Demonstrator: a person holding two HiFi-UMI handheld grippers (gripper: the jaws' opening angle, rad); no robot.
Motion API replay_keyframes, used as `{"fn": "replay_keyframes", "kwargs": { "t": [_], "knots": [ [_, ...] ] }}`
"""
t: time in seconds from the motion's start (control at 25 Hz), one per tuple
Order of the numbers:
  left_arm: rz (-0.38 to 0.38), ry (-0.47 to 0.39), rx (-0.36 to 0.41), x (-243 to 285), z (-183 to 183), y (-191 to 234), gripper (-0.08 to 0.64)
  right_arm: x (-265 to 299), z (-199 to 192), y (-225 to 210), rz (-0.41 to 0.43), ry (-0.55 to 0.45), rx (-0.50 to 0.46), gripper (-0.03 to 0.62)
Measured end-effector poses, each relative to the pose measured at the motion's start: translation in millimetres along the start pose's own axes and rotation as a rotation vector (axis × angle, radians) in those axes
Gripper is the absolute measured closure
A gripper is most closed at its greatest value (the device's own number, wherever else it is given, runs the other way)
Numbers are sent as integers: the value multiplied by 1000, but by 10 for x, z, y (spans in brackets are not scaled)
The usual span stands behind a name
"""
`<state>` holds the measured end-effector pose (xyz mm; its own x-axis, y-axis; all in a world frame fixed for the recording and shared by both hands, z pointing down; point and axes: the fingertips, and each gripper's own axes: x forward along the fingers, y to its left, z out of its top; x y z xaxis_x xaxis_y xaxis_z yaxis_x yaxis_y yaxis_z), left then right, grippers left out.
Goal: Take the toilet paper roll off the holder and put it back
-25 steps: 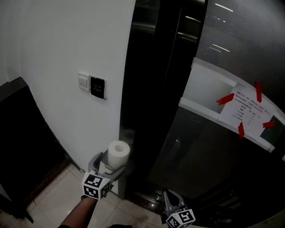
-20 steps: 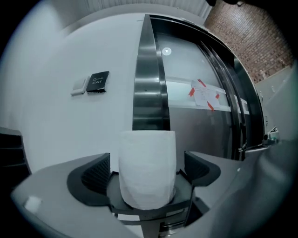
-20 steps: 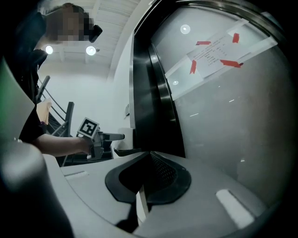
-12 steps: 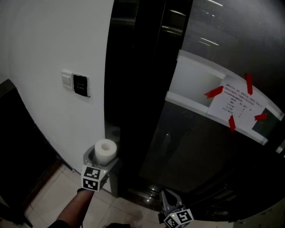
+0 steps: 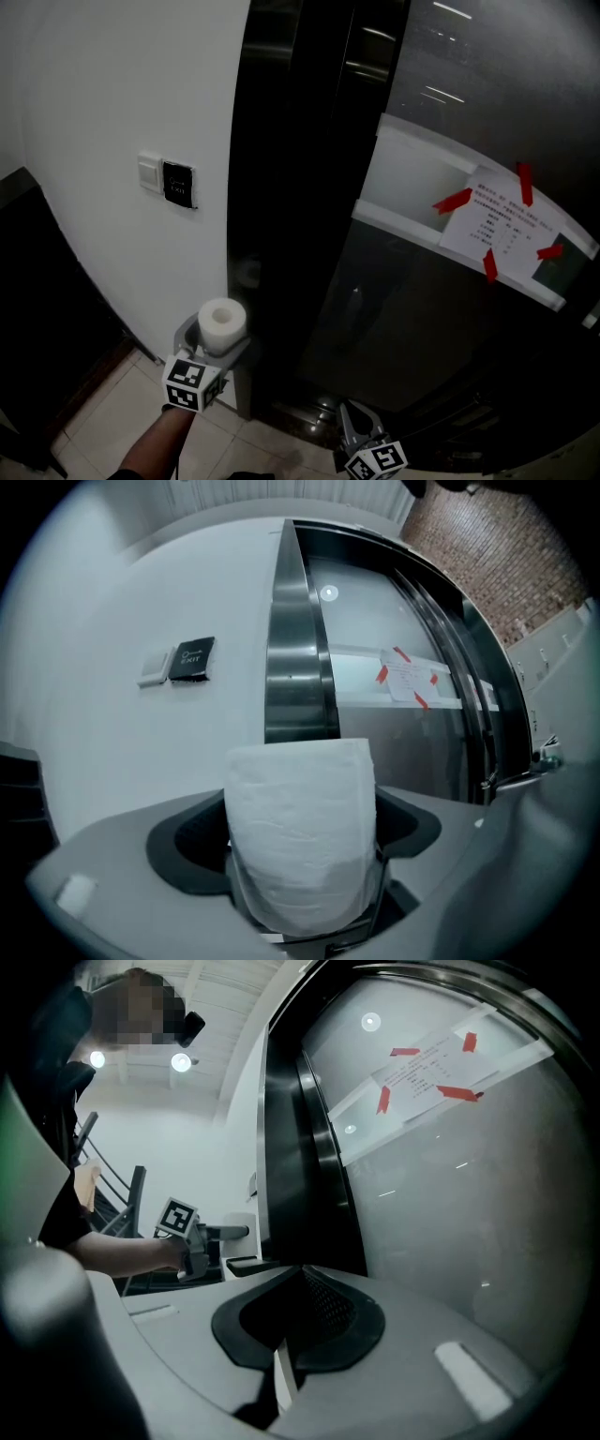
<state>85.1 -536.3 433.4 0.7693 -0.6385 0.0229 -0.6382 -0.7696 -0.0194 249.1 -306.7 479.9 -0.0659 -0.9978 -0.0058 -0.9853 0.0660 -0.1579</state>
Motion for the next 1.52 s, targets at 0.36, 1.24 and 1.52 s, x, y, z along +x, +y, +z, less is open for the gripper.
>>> {"fn": "replay_keyframes", "kwargs": {
  "t": [0.36, 1.24, 1.52],
  "knots": [
    [25, -125, -240, -708, 190, 260, 104, 206, -69, 251, 94, 20, 0, 578],
    [144, -137, -346, -1713, -169, 420, 104, 295, -277, 585, 187, 61, 29, 578],
    [111, -134, -343, -1701, -116, 344, 110, 271, -240, 564, 177, 51, 33, 578]
  ]
}}
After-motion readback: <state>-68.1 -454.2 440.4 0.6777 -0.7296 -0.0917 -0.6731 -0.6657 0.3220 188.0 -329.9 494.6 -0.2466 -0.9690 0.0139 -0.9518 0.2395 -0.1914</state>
